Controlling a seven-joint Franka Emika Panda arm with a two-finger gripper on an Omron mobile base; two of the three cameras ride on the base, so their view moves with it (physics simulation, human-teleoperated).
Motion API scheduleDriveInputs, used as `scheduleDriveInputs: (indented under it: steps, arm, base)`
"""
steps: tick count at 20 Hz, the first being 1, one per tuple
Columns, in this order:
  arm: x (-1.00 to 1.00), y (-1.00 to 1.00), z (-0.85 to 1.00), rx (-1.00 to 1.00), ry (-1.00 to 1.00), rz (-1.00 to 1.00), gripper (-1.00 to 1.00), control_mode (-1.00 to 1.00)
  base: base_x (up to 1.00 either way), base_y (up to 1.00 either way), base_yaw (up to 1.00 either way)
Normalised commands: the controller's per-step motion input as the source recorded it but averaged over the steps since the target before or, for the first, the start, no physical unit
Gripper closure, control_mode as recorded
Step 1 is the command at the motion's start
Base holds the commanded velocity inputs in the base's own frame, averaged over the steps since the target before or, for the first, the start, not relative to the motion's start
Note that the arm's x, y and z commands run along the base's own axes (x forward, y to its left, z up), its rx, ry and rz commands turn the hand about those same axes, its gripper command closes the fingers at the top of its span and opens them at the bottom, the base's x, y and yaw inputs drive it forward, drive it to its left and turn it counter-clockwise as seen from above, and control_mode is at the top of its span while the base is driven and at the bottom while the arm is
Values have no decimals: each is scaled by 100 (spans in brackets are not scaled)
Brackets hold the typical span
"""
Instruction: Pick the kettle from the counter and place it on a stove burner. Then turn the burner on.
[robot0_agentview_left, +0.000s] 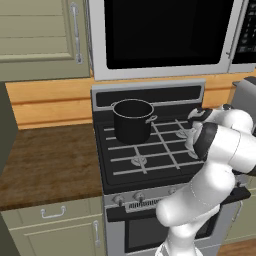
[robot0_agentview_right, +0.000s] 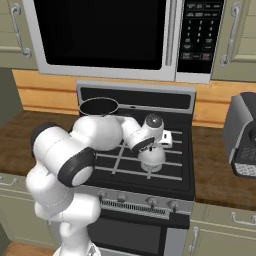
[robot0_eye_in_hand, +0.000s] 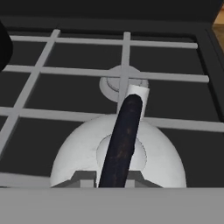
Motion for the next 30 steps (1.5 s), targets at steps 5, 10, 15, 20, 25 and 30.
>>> scheduleDriveInputs:
  steps: [5, 10, 15, 20, 25, 30]
  arm:
    - [8, 0, -25, 0, -10, 0, 100, -100]
    - [0, 0, -14, 0, -6, 0, -100, -100]
    - [0, 0, 3, 0, 0, 0, -100, -100]
    - [0, 0, 18, 0, 0, 0, -100, -100]
    - [-9, -17, 22, 0, 0, 0, -100, -100]
    - [-56, -40, 15, 0, 0, 0, -100, -100]
  base:
    - [0, 0, 0]
    - [0, 0, 0]
    - [0, 0, 0]
    - [0, 0, 0]
    - [0, 0, 0]
    - [0, 0, 0]
